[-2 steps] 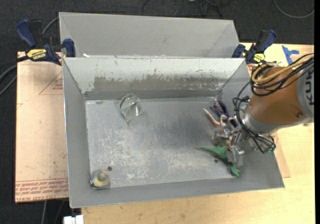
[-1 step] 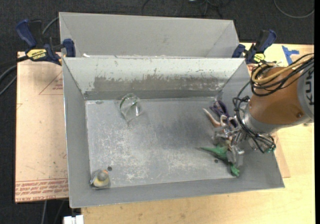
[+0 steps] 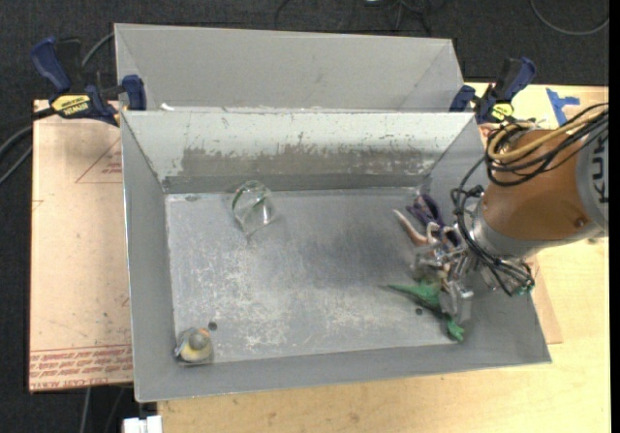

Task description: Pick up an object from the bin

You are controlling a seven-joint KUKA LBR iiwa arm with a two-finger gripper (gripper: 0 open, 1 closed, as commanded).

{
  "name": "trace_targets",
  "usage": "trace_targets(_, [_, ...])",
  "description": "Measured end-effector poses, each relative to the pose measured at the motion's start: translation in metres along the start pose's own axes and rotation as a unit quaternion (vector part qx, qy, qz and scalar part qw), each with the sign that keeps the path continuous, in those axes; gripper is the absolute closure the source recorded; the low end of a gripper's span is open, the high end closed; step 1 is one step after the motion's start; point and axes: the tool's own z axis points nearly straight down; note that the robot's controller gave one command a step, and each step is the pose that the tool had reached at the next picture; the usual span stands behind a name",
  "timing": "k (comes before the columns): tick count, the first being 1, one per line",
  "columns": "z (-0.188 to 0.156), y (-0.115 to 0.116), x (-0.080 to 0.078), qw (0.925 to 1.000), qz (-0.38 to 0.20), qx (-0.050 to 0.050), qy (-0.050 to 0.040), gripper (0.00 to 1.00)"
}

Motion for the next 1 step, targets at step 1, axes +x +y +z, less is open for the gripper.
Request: trace_targets(1, [0.0000,0.0000,0.0000,1.0000,0.000,0.000,0.0000,1.00])
